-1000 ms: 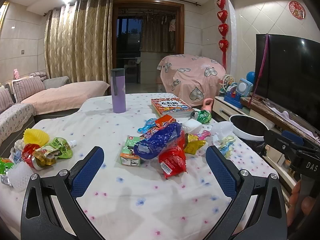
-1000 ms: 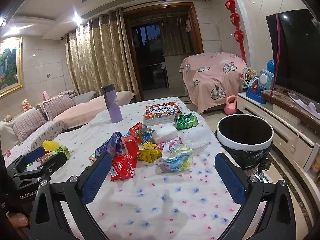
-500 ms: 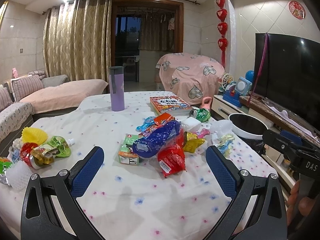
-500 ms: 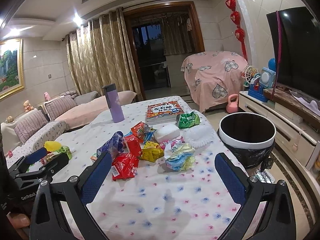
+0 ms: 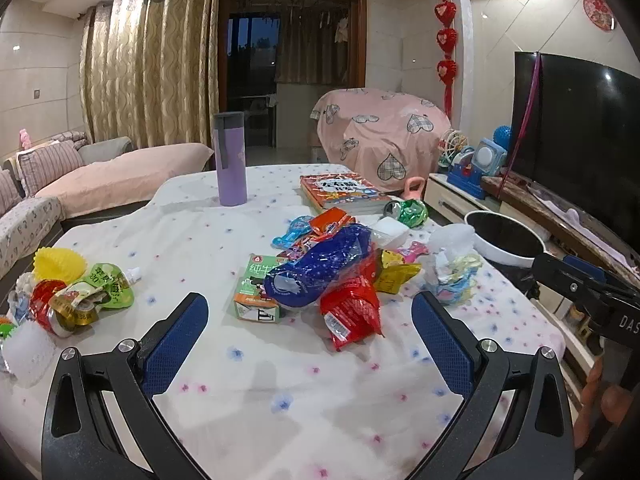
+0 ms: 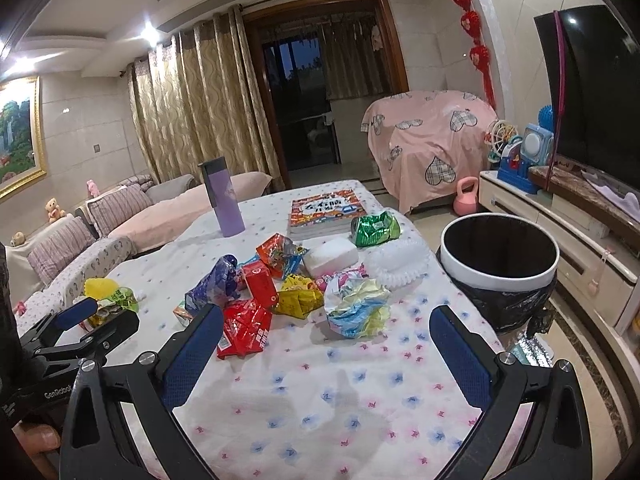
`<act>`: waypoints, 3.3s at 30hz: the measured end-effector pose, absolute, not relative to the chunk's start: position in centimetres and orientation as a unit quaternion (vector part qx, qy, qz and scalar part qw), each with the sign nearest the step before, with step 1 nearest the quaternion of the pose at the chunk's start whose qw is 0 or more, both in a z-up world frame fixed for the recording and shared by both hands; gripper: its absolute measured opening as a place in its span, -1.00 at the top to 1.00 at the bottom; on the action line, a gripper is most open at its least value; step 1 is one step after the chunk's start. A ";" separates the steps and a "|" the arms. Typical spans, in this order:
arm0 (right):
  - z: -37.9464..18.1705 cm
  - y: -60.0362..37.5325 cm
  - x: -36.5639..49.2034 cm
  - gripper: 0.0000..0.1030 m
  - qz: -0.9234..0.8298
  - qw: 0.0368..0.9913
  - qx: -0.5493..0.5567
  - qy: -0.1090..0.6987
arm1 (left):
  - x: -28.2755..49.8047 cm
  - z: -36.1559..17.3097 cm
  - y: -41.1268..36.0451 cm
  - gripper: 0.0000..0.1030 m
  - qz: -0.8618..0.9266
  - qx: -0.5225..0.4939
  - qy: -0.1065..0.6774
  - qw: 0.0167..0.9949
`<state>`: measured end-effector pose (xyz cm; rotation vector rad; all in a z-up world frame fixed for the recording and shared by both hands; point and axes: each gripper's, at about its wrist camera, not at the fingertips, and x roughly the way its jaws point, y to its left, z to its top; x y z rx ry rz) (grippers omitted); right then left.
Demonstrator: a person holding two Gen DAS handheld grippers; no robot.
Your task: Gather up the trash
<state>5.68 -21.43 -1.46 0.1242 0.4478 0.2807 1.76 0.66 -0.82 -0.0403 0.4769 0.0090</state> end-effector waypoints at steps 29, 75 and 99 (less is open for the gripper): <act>-7.9 -23.2 17.3 -0.32 0.135 0.909 0.141 0.369 | 13.6 -4.8 -0.7 0.50 -0.036 0.017 0.337 0.941; -5.8 -26.8 13.8 0.58 0.152 0.915 0.160 0.338 | 12.5 -6.4 -3.9 0.63 -0.111 -0.020 0.399 0.910; -2.9 -37.2 14.2 0.58 0.083 0.935 0.190 0.288 | 16.4 -1.1 -16.6 0.67 -0.222 0.018 0.354 0.908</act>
